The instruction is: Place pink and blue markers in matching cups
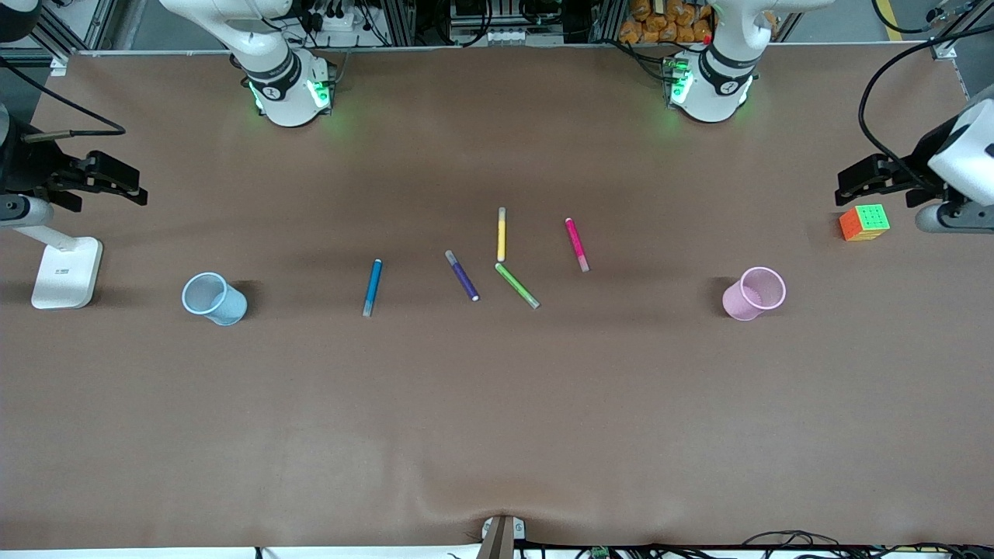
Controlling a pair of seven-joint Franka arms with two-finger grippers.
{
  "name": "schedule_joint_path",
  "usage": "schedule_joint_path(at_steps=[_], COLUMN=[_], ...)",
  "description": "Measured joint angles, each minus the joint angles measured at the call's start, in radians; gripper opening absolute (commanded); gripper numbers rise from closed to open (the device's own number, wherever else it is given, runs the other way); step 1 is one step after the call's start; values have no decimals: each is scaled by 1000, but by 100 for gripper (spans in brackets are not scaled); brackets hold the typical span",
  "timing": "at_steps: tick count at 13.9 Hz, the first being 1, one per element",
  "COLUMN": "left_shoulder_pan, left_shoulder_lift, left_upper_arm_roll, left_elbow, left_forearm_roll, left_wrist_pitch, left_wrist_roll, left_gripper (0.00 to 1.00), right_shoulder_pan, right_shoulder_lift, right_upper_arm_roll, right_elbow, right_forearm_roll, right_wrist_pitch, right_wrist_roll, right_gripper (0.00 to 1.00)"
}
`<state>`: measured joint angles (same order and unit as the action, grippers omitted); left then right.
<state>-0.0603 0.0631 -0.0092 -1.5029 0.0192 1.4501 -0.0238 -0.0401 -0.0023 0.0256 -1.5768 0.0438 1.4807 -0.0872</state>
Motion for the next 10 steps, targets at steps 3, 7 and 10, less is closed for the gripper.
schedule_joint_path(at_steps=[3, 7, 10], left_shoulder_pan=[-1, -11, -22], left_shoulder_lift=[37, 94, 131], left_upper_arm_roll=[-1, -4, -6], left_elbow=[-6, -6, -6], left_forearm_roll=[1, -1, -11], left_wrist_pitch=[-1, 12, 15], left_wrist_roll=[0, 0, -16], left_gripper=[100, 100, 100], right_shoulder_pan=[0, 0, 0], right_shoulder_lift=[0, 0, 0], right_upper_arm_roll=[0, 0, 0], right_elbow=[0, 0, -1], right_forearm_roll=[0, 0, 0], right_wrist_pitch=[0, 0, 0], right_wrist_roll=[0, 0, 0], right_gripper=[100, 100, 100])
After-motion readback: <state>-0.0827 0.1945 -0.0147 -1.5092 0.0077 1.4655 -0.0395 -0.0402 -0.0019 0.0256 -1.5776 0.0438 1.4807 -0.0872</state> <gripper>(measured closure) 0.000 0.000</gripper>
